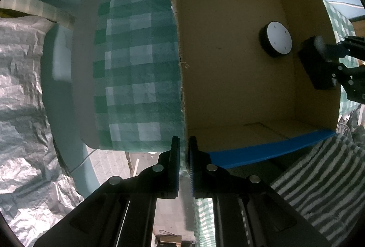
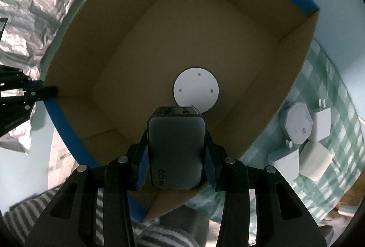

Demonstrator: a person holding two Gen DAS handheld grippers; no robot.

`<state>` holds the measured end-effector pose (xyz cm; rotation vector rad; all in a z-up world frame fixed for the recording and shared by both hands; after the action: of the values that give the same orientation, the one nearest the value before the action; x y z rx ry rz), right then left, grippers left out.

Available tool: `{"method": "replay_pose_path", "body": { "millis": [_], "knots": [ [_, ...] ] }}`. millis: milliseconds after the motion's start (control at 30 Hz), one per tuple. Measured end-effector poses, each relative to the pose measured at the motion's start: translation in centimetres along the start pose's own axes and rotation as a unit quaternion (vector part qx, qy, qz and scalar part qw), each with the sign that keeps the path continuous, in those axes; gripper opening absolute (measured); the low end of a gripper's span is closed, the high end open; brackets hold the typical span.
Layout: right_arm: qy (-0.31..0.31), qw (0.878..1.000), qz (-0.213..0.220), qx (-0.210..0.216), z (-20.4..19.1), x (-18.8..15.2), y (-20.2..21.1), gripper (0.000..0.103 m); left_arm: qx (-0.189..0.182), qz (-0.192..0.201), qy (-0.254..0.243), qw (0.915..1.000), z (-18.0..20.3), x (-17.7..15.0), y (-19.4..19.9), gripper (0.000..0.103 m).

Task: Organize rigid objects
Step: 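Carry the power bank into the box beside the puck and release, then move the right gripper to the white oval Kinyo case and grasp it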

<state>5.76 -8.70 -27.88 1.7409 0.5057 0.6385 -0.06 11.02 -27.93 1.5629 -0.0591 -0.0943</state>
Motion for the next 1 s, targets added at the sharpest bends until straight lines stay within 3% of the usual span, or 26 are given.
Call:
{"method": "replay_pose_path", "body": {
  "millis": [133, 300, 400, 467, 533, 1000],
  "knots": [
    [0.016, 1.0, 0.007, -0.017, 0.0, 0.3, -0.1, 0.037, -0.001, -0.001, 0.001, 1.0, 0.1, -0.1, -0.1, 0.009],
    [0.012, 1.0, 0.017, -0.006, 0.6, 0.7, 0.4, 0.038, 0.002, -0.002, -0.002, 1.0, -0.1, -0.1, 0.0, 0.009],
    [0.008, 1.0, 0.028, 0.003, 0.9, 0.5, 1.3, 0.047, 0.006, -0.002, -0.006, 1.0, 0.1, -0.1, 0.1, 0.009],
    [0.005, 0.999, 0.04, 0.006, 1.0, 0.5, 2.1, 0.058, 0.006, -0.002, -0.007, 1.0, 0.0, -0.1, 0.2, 0.009],
    [0.005, 0.999, 0.051, 0.004, 1.1, 0.4, 3.0, 0.061, 0.006, -0.003, -0.008, 0.9999, 0.1, -0.1, 0.2, 0.009],
    [-0.024, 0.996, 0.082, -0.009, 2.5, -1.0, 7.7, 0.063, 0.008, -0.003, -0.01, 0.9999, 0.1, -0.1, 0.1, 0.009]
  ]
}}
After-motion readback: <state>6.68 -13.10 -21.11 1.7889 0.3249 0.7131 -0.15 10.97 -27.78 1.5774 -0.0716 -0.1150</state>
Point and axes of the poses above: each gripper's, at about its wrist camera, not at the fingertips, and y roughly against the way its jaws point, z to its right, x to its top, the point moved 3 cm from there along -y, roughly the way its jaws point, and after that the axes turned 6 degrees about z, right-handed, at the moved point
